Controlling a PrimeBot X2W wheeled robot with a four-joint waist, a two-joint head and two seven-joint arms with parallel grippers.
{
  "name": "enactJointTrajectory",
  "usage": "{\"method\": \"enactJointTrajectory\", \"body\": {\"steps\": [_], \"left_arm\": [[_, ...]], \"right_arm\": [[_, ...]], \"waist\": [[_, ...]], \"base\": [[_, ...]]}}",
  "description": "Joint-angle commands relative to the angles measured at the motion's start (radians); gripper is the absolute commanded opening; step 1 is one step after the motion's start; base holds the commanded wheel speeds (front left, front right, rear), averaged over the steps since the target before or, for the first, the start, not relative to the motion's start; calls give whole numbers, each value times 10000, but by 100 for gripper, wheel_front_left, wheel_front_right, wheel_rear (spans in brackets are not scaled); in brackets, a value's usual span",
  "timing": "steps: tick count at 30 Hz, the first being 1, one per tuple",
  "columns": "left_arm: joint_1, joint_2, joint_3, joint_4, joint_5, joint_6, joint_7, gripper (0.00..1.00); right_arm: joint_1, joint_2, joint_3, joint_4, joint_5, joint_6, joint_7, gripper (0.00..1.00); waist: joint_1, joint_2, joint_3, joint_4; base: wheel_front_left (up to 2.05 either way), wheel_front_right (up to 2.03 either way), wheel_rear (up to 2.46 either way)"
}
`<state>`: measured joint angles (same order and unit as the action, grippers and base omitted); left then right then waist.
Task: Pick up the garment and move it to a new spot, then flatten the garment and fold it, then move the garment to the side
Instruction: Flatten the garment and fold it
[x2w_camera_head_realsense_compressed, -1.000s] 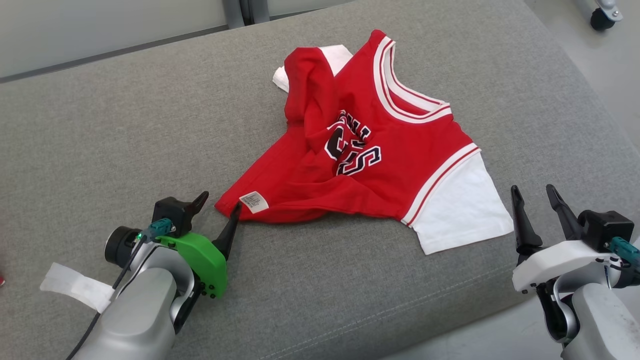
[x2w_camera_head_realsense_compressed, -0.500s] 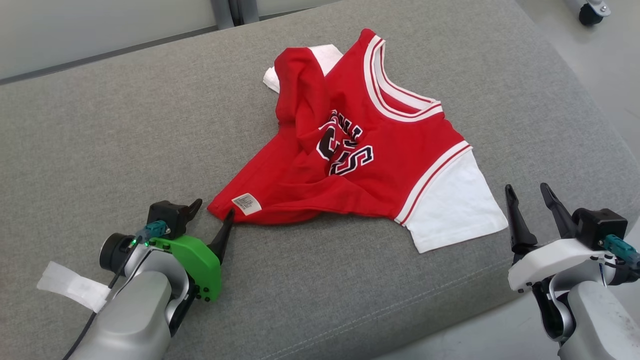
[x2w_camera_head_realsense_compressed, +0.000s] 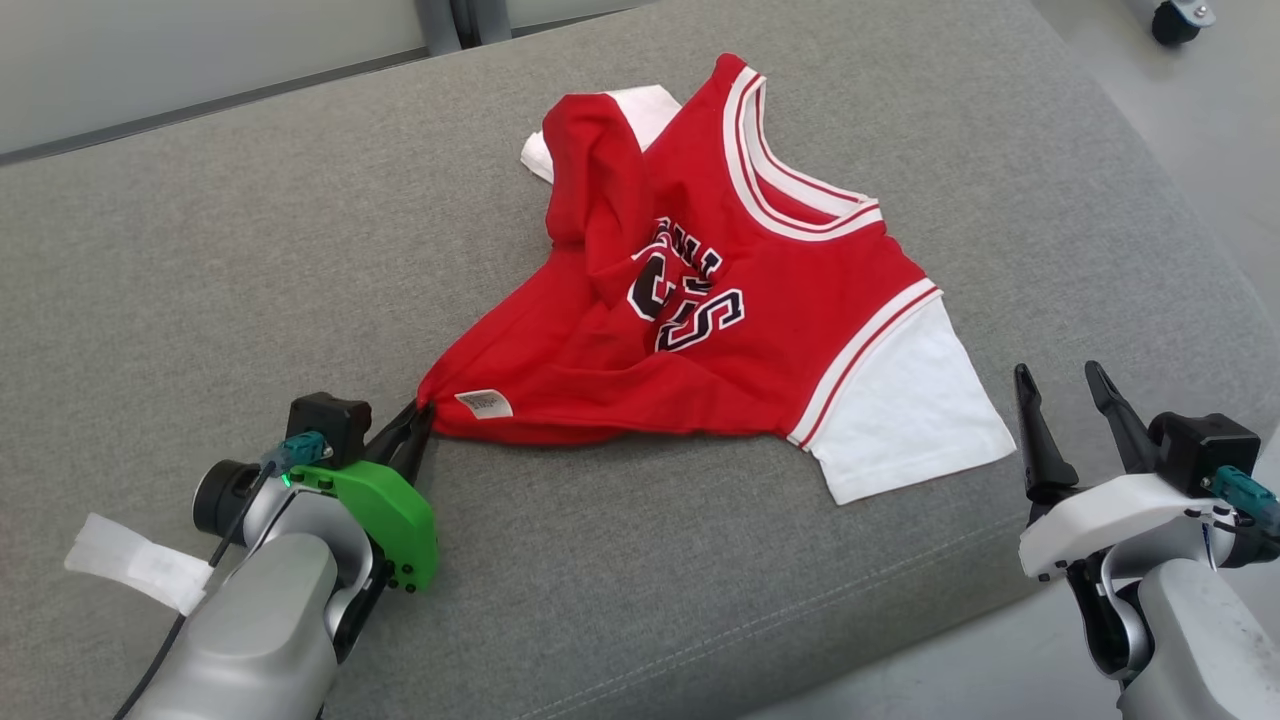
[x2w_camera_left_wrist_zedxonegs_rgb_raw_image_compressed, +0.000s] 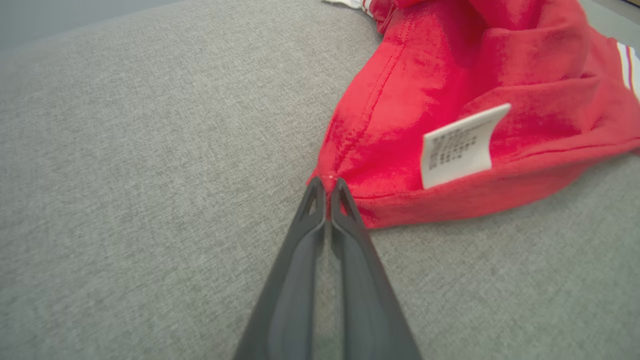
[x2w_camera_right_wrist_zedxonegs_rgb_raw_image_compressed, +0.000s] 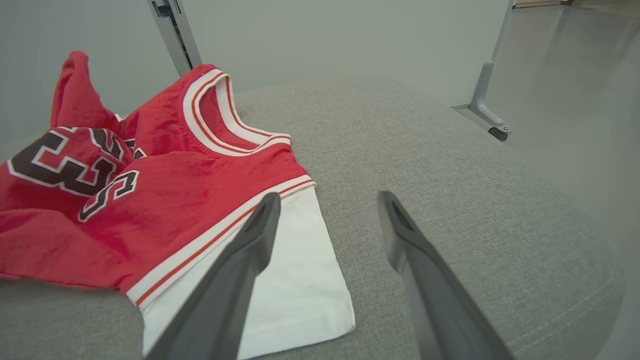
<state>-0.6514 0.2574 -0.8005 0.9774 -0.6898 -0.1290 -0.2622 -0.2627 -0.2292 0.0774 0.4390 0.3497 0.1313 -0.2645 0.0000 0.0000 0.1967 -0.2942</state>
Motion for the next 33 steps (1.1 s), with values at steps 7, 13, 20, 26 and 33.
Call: {"method": "enactJointTrajectory", "body": {"steps": [7,13,20,26,33], "left_arm": [[423,-26,927,-943,562,118,-15,0],[1671,-159,1859,-2435,1369,542,-15,0],[3014,-298,2462,-3640,2033,821,-15,0],[3877,-476,2876,-4017,2257,777,-15,11],[4322,-872,3638,-4172,2720,968,-15,100]], "right_arm": [[286,75,-184,-18,46,-11,-20,100],[463,137,-150,97,68,-11,-20,100],[610,153,15,280,72,-11,-20,100],[490,125,212,409,146,-13,-20,100],[590,69,242,507,247,-13,-20,100]], "waist": [[0,0,-283,819],[0,0,-762,1762],[0,0,-1167,2622],[0,0,-1255,2855],[0,0,-1376,2870]], "base": [[0,0,0],[0,0,0],[0,0,0],[0,0,0],[0,0,0]]}}
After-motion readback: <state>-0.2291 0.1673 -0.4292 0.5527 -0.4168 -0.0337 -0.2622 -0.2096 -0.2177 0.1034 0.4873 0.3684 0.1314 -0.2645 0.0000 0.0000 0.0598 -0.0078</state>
